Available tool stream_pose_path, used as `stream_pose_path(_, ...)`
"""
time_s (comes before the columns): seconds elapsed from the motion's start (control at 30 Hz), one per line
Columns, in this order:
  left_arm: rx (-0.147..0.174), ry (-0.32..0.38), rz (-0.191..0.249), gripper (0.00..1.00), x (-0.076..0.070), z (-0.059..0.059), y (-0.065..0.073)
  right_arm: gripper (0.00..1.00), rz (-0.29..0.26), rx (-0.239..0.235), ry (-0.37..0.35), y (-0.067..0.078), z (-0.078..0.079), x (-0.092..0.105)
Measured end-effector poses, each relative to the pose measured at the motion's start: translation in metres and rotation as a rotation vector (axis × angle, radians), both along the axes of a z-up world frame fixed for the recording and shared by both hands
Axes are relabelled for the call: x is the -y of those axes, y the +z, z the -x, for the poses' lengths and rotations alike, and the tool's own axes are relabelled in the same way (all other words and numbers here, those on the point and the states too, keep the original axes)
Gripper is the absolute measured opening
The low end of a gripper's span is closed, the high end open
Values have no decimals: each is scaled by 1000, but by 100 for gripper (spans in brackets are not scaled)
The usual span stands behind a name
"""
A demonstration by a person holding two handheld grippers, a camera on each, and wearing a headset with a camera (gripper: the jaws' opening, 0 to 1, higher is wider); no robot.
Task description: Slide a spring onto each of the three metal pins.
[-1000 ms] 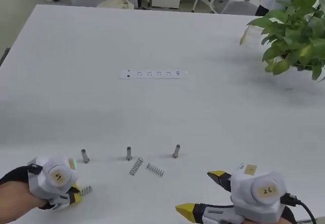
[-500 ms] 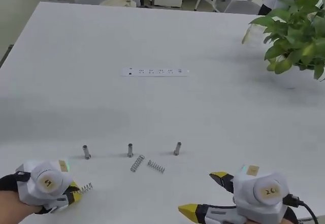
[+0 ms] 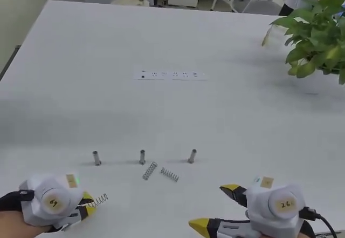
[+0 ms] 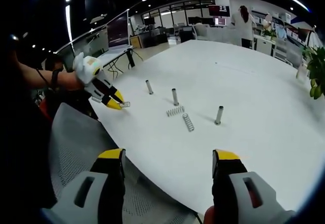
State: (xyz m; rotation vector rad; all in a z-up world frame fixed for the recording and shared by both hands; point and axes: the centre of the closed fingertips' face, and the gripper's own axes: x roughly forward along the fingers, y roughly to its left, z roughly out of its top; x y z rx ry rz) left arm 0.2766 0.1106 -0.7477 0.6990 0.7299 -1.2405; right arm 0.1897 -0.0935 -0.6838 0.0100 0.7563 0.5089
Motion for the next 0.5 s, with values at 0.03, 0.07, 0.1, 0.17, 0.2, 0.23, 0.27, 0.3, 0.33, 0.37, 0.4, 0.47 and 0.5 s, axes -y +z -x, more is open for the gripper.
stream_pose_path(0.03,7,-5,3,2,2,1,2,68,2,-2,8,0,0,-2)
stream_pose_path(0.07,11,-9,5,2,3,2,3,68,2,-2,13,0,0,-3)
stream_pose_path(0.1,16,-12,7,2,4,3,4,68,1,-2,17,0,-1,-4)
stream_pose_path(0.17,22,-14,14,2,6,4,7,68,-3,0,22,0,-2,-7)
stream_pose_path(0.2,24,-16,18,2,7,5,9,68,-4,0,24,0,-2,-8)
stream_pose_path(0.23,29,-20,24,2,9,6,11,68,-3,-1,28,0,-2,-9)
stream_pose_path(0.27,34,-26,26,2,11,6,13,68,-3,-2,33,0,-2,-11)
stream_pose_path(0.3,41,-33,28,2,12,7,15,68,-2,-2,37,0,-3,-12)
stream_pose_path(0.33,48,-40,30,2,15,7,18,68,-1,-3,41,0,-3,-13)
stream_pose_path(0.37,54,-47,33,2,16,7,20,68,1,-3,43,0,-3,-14)
stream_pose_path(0.4,61,-57,38,2,19,8,23,68,1,-2,47,0,-4,-15)
stream_pose_path(0.47,75,-80,45,2,23,10,30,68,-2,0,49,1,-5,-17)
stream_pose_path(0.5,79,-87,48,2,25,11,32,68,-3,1,51,1,-5,-18)
